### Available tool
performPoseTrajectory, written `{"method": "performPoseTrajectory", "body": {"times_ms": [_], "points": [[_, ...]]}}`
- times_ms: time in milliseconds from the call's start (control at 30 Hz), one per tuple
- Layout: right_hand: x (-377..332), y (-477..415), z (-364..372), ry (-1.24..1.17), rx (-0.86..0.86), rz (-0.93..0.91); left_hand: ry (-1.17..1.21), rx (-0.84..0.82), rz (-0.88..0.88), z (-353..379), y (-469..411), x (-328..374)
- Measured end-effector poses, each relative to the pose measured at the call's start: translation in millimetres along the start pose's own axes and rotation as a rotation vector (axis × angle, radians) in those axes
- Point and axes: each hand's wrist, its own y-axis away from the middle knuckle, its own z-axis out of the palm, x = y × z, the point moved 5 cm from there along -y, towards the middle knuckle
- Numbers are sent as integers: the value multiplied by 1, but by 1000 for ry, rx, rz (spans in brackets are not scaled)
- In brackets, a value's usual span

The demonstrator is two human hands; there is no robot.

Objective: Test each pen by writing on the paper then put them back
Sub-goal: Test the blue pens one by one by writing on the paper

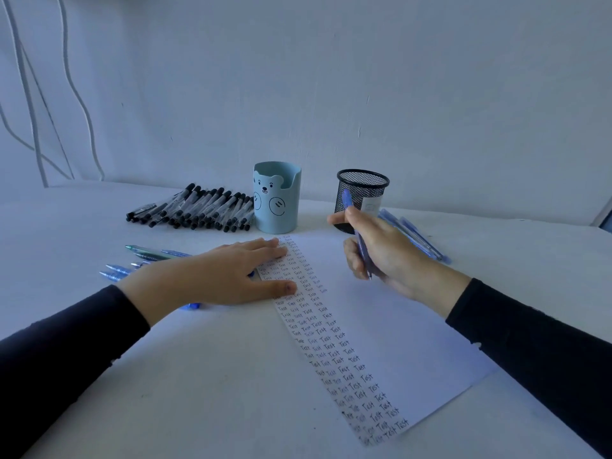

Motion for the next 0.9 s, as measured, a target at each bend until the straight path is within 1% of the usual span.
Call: {"method": "performPoseTrajectory", "body": {"times_ms": [67,133,200,267,333,433,600,667,700,800,833,900], "points": [[-5,0,-3,-130,-49,6,-3,7,4,0,-1,-2],[-8,-1,-5,-351,-114,51,1,13,13,1,-2,-4],[-11,-1,-9,-516,-128,73,3,11,14,2,-2,-5],[-11,-2,-12,-609,-132,81,1,12,15,2,-2,-4],[-12,-3,-14,-644,-136,78,-4,13,17,2,-2,-3],[-19,-7,-22,-631,-112,33,3,12,21,2,-2,-3],[-36,-12,-57,-605,9,-59,-10,29,38,3,-5,-6],[-44,-14,-75,-542,107,-134,-14,41,52,3,-6,-7],[-48,-14,-86,-447,190,-196,-5,52,62,3,-7,-8],[-48,-8,-121,11,525,-372,135,128,111,-3,-10,-9],[-42,-8,-128,111,600,-398,200,157,116,-6,-11,-11],[-25,-10,-138,247,674,-390,237,191,128,-14,-8,-14]]}}
